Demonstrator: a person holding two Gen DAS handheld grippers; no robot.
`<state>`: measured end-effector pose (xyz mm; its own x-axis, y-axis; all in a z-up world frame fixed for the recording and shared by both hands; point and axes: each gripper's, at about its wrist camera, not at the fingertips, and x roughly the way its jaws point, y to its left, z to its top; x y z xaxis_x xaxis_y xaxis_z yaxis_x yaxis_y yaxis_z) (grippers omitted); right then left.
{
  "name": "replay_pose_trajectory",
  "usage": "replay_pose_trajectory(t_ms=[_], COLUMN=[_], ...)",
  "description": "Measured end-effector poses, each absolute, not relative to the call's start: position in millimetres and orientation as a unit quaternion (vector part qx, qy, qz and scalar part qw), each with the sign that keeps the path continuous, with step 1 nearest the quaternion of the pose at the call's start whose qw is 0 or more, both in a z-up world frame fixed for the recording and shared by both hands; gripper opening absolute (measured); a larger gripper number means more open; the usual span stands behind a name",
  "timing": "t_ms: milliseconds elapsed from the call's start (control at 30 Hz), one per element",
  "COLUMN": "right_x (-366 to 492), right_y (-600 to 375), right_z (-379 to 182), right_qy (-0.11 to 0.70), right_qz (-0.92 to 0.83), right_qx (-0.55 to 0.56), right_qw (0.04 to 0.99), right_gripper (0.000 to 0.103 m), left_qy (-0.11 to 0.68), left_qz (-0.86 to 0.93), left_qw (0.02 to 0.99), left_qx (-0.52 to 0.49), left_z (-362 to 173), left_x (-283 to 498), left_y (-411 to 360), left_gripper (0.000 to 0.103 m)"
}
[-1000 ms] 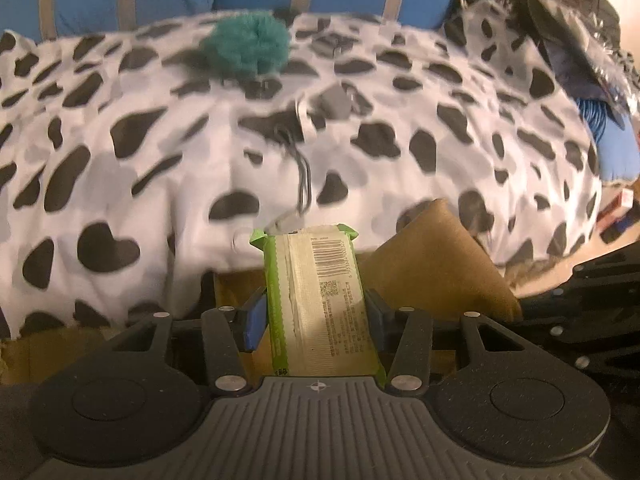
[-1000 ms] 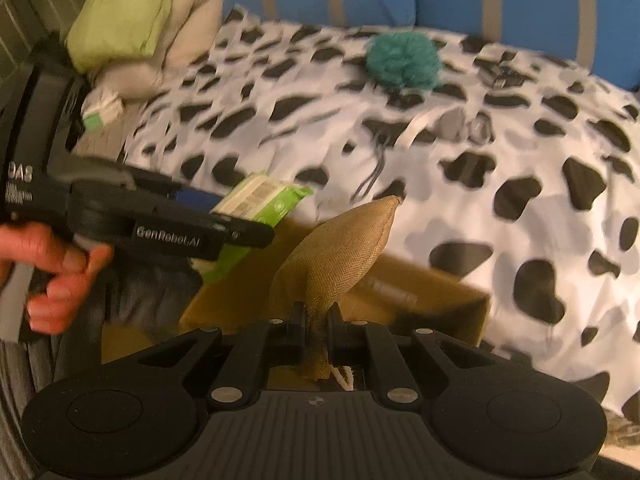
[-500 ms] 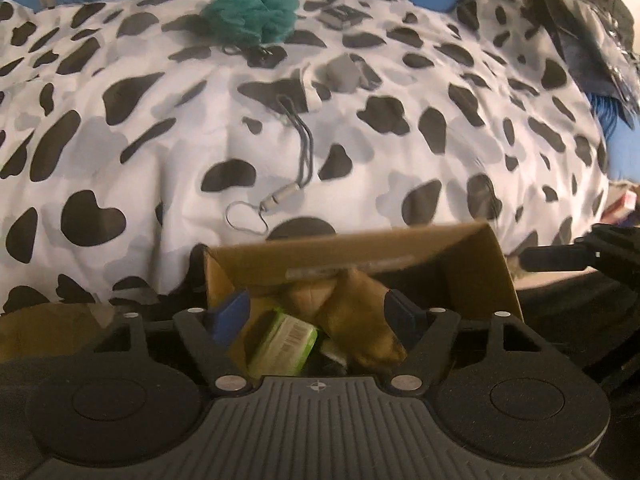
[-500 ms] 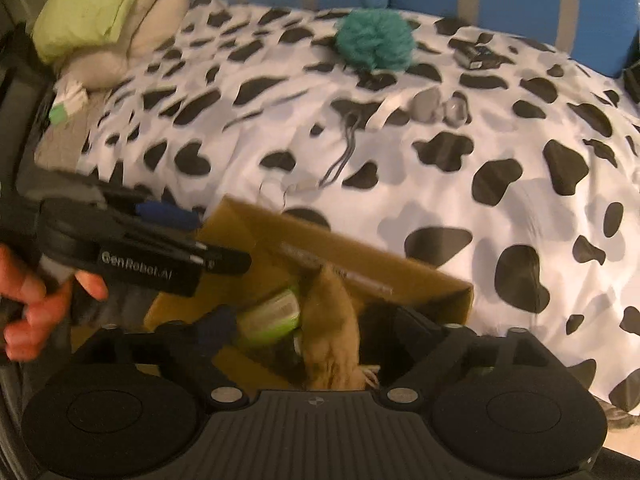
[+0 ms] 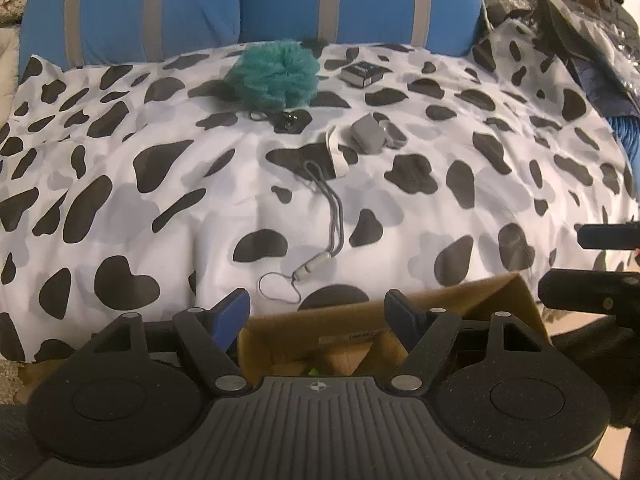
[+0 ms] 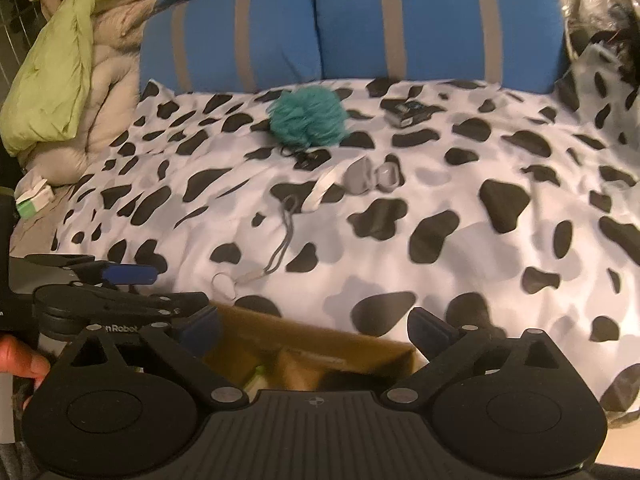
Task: Organize soft objects
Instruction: 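Withdraw from the box and move the left gripper to the grey cord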
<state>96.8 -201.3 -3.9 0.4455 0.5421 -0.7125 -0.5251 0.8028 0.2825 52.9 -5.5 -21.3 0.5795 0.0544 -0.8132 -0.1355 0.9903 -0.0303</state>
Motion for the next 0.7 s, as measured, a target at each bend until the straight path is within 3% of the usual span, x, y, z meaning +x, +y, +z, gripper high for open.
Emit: replay_pose_trajectory(t_ms=[700], right_x=[106.9], right_y=[-215.8], right_z=[8.4], right_qy=[0.382], right_qz=[0.268], right_qx=[0.019], right_qw=[0.884], right_gripper=[0.103], left_qy=[0.422], left_qz=[0.064], left_qw=[0.903], left_qx=[-0.044], left_z=[-0.2], left_x=[63.1], left_y=[-6.4], left_gripper=[0.074])
